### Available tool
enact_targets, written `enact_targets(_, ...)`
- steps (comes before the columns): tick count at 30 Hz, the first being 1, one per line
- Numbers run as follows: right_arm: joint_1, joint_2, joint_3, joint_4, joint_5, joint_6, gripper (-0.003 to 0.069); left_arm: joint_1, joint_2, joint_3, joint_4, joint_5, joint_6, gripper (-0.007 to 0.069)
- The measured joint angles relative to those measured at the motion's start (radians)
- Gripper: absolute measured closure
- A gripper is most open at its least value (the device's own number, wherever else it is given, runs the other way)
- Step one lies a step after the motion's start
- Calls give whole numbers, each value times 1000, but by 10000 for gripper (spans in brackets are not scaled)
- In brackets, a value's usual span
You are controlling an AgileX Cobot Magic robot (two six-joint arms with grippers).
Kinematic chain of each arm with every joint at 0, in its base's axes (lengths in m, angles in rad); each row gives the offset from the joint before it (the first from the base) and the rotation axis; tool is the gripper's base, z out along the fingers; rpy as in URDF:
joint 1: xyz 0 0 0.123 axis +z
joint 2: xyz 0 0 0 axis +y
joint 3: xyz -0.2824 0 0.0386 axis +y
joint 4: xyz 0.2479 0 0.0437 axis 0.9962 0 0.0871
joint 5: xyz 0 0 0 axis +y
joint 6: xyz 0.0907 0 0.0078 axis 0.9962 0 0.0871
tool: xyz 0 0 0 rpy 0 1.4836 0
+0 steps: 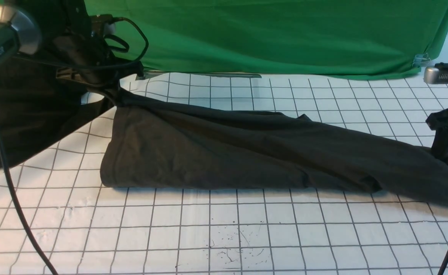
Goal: Fold a long-sleeved shirt over a white checkered tablecloth.
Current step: 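Fold the black garment in half by bringing its near edge over to the far edge, then pull the folded dark garment lengthwise by its ends to straighten it flat on the table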
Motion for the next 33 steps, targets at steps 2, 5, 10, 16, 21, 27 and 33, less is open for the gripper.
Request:
enact_targets(2,-5,10,0,10,-32,-22,324,0,0,0,6,0,1,553)
enact_targets(5,-5,21,0,16,-59,-42,299,1,0,0,12,-3,2,470)
enact_targets(10,-5,53,0,23,-77,-50,209,2,0,-46,80,24,2,226)
enact_targets(16,-6,76,1,24,-81,-52,204,2,-11,-163,47,170,23,128)
enact_targets(21,-6,110,1,25,-104,-68,204,1,-61,-178,-112,275,133,367)
enact_targets(27,-6,119,1,25,-137,-100,313,-65,-154,70,-194,279,209,613)
enact_targets(33,-6,129,-6,26,-122,-118,571,-186,-192,353,-204,230,226,630)
